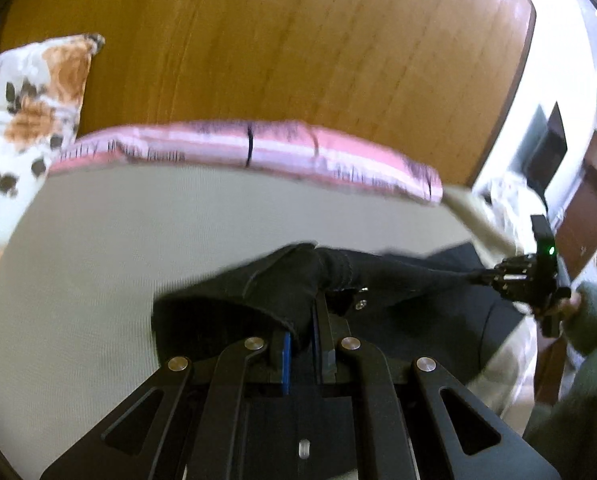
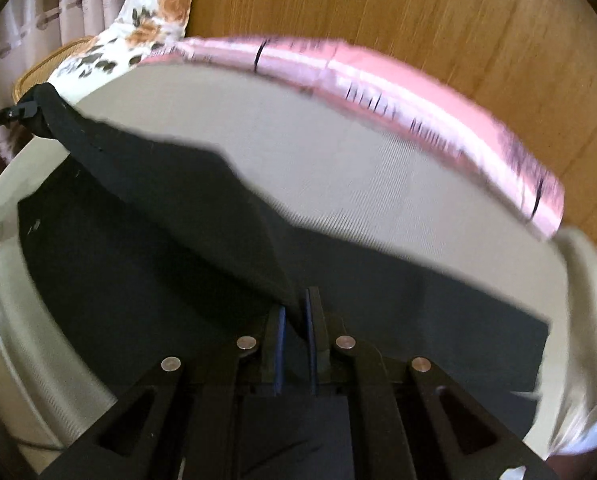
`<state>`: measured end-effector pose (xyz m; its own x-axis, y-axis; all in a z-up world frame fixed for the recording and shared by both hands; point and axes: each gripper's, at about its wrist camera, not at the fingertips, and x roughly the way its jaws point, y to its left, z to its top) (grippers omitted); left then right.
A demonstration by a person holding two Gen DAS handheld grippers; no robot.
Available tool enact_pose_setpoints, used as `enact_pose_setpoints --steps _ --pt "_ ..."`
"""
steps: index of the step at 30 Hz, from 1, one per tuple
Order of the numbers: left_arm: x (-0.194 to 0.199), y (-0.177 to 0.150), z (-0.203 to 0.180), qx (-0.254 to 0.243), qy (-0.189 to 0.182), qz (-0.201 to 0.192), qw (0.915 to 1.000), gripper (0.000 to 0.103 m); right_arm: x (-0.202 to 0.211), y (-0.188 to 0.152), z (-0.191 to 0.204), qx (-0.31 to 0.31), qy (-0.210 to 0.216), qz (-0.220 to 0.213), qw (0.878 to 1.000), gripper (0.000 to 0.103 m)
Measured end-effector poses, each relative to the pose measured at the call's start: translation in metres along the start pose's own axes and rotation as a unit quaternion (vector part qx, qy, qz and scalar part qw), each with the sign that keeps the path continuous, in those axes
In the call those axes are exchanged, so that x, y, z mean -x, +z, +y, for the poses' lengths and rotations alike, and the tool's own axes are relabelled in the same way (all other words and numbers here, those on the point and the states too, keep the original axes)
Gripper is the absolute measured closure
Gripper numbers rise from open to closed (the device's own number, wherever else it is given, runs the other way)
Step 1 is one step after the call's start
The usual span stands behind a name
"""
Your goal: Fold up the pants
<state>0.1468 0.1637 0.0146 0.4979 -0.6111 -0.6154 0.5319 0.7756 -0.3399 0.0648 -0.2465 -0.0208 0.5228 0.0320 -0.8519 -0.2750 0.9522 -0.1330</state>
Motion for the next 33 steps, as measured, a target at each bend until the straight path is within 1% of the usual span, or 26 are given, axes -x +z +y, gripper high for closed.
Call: enact_pose_setpoints --steps 2,5,7,9,11,13,15,16,17,18,20,22,23,24,25,26,27,29,30,33 --pt "-0.004 -0.022 -0.003 -0.014 0.013 0.040 0.9990 0.094 -0.008 -0.018 0.011 0.001 0.001 0.016 1.000 0.096" --pt "-0.015 -0.046 -0.005 -0.024 0.025 0.087 0.9956 0.094 -0.021 -0.034 0.019 0.000 0.000 0.032 0.999 0.096" --pt "-0.026 -0.064 -0.005 -0.026 0.034 0.125 0.9912 0.093 -0.026 -0.042 0.021 -0.001 -0.001 0.040 0.999 0.096" --pt "-0.035 -0.078 -0.005 -0.029 0.051 0.149 0.9871 0.092 -0.033 -0.047 0.026 0.005 -0.005 0.047 0.999 0.096" --pt "-0.037 -0.085 -0.005 -0.030 0.061 0.150 0.9864 0.087 -0.038 -0.050 0.027 0.000 -0.009 0.051 0.999 0.094" --pt "-0.035 -0.084 -0.006 -0.025 0.070 0.154 0.9852 0.086 -0.038 -0.049 0.028 -0.012 -0.011 0.048 0.999 0.089" --pt "-0.031 -0.083 -0.007 -0.023 0.084 0.162 0.9829 0.075 -0.035 -0.049 0.029 -0.024 -0.010 0.046 0.999 0.079" --pt "-0.028 -0.083 -0.007 -0.024 0.094 0.165 0.9815 0.071 -0.032 -0.048 0.030 -0.030 -0.009 0.043 0.999 0.069" --pt "-0.025 -0.083 -0.006 -0.025 0.103 0.169 0.9800 0.064 -0.025 -0.049 0.030 -0.039 -0.009 0.033 0.999 0.062" --pt "-0.019 -0.083 -0.005 -0.023 0.113 0.169 0.9789 0.058 -0.020 -0.050 0.031 -0.045 -0.009 0.028 0.999 0.060" --pt "-0.005 -0.084 -0.003 -0.007 0.122 0.162 0.9792 0.054 -0.009 -0.052 0.028 -0.064 0.000 0.017 0.998 0.059" --pt "0.011 -0.084 0.002 0.032 0.122 0.155 0.9799 0.052 0.002 -0.056 0.023 -0.096 0.018 0.009 0.995 0.059" --pt "0.017 -0.084 0.003 0.054 0.122 0.150 0.9796 0.052 0.007 -0.060 0.018 -0.121 0.035 0.007 0.992 0.059" --pt "0.024 -0.085 0.004 0.083 0.117 0.143 0.9792 0.052 0.010 -0.063 0.014 -0.139 0.047 0.005 0.989 0.059" --pt "0.030 -0.087 0.006 0.117 0.105 0.133 0.9785 0.052 0.012 -0.066 0.009 -0.159 0.061 0.002 0.985 0.059" --pt "0.033 -0.087 0.007 0.147 0.095 0.127 0.9763 0.052 0.012 -0.071 0.003 -0.188 0.083 0.002 0.979 0.059" --pt "0.037 -0.091 0.008 0.186 0.079 0.123 0.9716 0.052 0.011 -0.075 -0.002 -0.206 0.095 0.003 0.974 0.059" --pt "0.035 -0.097 0.008 0.235 0.058 0.120 0.9628 0.052 0.008 -0.085 -0.008 -0.243 0.115 0.007 0.963 0.059" --pt "0.029 -0.101 0.007 0.261 0.047 0.125 0.9560 0.052 0.007 -0.090 -0.011 -0.261 0.124 0.008 0.957 0.058" --pt "0.017 -0.113 0.006 0.312 0.038 0.132 0.9402 0.052 0.001 -0.101 -0.019 -0.298 0.143 0.009 0.944 0.058"
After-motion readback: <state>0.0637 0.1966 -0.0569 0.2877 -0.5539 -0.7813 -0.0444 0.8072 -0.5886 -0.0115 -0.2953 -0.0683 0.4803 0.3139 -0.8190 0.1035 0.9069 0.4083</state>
